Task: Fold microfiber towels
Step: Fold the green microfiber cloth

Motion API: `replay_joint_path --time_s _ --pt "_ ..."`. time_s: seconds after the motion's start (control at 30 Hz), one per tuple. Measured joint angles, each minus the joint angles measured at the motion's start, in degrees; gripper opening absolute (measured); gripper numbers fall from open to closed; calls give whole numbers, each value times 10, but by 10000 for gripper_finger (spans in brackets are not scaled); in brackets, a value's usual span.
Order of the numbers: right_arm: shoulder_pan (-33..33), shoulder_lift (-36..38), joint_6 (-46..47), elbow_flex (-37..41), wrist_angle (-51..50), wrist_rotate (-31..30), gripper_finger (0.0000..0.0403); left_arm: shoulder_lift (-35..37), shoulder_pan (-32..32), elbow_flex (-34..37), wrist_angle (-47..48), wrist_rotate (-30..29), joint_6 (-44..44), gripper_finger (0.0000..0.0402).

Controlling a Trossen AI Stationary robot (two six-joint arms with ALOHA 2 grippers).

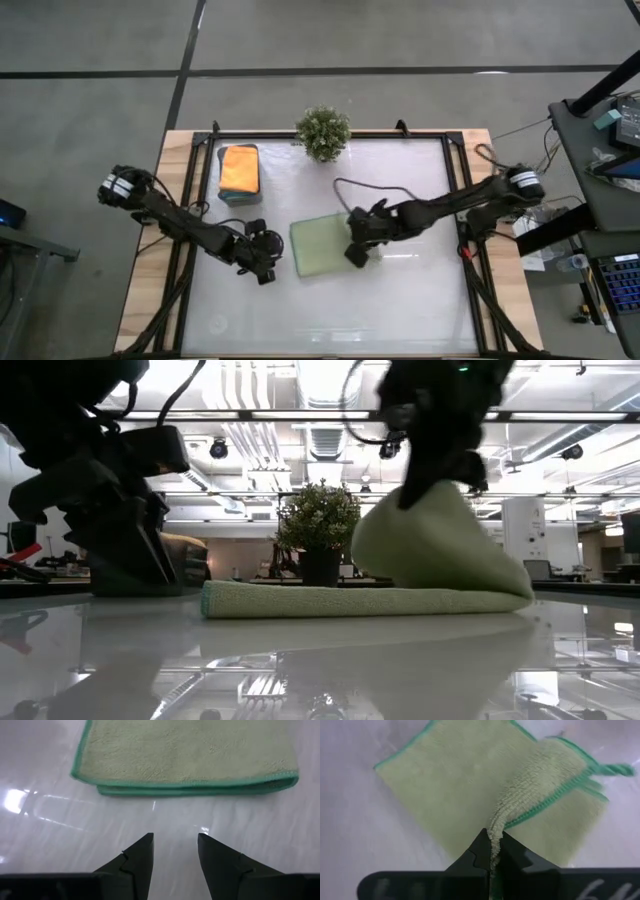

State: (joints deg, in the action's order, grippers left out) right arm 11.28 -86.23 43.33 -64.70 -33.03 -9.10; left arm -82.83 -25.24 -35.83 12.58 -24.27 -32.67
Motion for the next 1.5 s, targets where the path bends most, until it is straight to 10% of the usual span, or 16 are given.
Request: replay_joint_path --time_s 0.83,1.5 --pt "-12 -244 -79 -227 49 -45 23 -68 0 0 -86 1 19 139" --pt "3 -217 -150 -228 69 -41 193 -68 0 0 -94 0 31 139"
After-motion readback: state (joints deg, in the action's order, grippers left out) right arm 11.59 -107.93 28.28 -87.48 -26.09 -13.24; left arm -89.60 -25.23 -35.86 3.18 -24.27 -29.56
